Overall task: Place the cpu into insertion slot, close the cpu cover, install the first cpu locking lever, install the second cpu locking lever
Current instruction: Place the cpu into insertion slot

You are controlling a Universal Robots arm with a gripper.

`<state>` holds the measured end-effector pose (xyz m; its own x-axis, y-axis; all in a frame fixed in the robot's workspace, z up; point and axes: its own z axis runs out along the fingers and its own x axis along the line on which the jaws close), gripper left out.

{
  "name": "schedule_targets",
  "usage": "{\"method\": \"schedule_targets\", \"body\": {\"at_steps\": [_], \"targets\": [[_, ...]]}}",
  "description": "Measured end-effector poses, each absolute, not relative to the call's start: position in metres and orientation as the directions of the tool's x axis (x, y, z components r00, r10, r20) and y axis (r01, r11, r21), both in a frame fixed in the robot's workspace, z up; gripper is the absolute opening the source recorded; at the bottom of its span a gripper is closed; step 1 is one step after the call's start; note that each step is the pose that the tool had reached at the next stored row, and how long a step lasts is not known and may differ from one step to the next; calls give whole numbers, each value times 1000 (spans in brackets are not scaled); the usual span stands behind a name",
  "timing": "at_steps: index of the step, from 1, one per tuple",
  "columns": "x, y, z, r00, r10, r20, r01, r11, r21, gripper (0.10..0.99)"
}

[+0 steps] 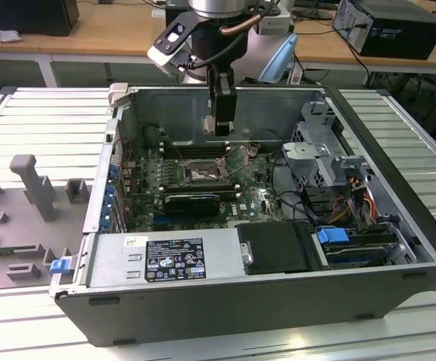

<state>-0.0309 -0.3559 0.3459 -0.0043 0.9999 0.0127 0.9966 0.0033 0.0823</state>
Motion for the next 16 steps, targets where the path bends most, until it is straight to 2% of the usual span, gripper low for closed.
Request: {"method": "schedule_targets", "body": {"at_steps": [16], "targets": [[-31,-356,336,-4,1000,13,997,3,79,537]]}}
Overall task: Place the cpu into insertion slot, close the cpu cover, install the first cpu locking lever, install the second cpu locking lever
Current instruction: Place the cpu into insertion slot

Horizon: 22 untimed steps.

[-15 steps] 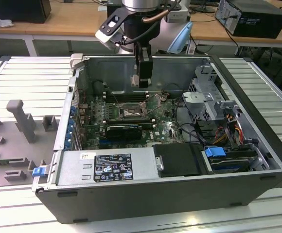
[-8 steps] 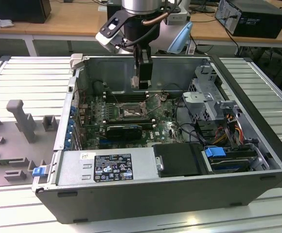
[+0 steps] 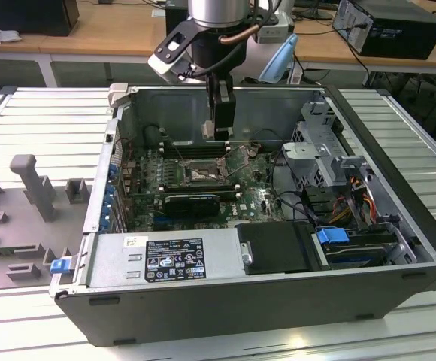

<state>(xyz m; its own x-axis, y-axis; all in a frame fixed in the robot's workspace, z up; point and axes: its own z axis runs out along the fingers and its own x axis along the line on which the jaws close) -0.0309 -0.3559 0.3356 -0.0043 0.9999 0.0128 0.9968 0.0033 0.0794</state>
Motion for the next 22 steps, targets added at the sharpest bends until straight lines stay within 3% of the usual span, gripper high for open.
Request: {"method": "schedule_targets", "body": {"at_steps": [22], "targets": [[-31,-356,321,-4,1000,13,998,3,69,537]]}}
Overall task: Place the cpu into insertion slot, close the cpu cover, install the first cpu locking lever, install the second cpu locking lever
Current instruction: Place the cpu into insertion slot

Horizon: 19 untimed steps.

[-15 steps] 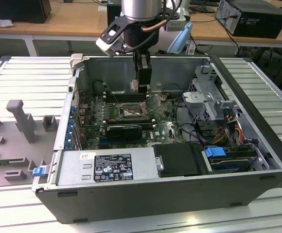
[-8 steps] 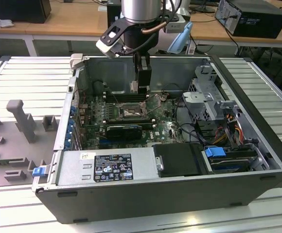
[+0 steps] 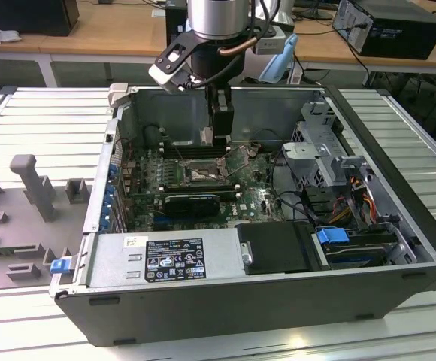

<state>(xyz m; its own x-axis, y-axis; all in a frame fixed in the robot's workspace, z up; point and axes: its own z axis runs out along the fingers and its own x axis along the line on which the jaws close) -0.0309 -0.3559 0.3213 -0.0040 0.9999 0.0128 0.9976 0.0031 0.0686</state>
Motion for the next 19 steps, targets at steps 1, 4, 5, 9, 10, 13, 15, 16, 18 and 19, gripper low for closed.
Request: {"method": "schedule_targets", "body": {"at_steps": [1,4,5,9,10,13,15,16,18,19], "targets": [[-31,-356,321,-4,1000,13,998,3,68,537],[-31,-356,319,-4,1000,13,998,3,66,537],[-31,-356,319,-4,1000,13,998,3,66,537],[-31,-356,315,-4,1000,13,998,3,64,537],[-31,-356,314,-4,1000,13,998,3,64,537],[-32,-354,310,-3,1000,13,998,2,62,537],[-33,-353,307,-3,1000,13,998,2,62,537],[-34,-353,306,-3,1000,12,998,2,62,537],[-34,-351,303,-3,1000,12,998,2,62,537],[-34,-351,301,-3,1000,12,998,3,62,537]]}}
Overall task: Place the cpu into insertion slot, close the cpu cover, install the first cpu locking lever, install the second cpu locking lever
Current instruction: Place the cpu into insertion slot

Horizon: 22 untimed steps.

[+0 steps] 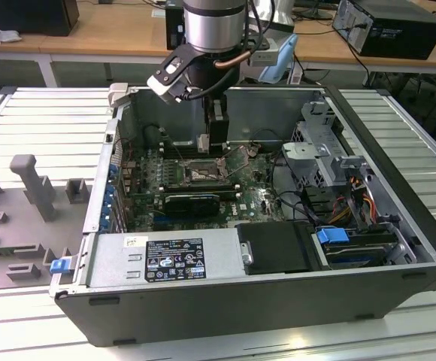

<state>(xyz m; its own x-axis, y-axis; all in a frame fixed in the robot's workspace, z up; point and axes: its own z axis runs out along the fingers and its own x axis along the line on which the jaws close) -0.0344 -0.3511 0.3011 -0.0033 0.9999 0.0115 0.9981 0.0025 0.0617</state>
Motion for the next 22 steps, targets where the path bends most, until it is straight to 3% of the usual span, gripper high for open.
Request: {"method": "schedule_targets", "body": {"at_steps": [11,22], "targets": [[-34,-350,293,-3,1000,6,998,3,61,537],[-35,-342,261,-40,999,6,997,39,62,537]]}}
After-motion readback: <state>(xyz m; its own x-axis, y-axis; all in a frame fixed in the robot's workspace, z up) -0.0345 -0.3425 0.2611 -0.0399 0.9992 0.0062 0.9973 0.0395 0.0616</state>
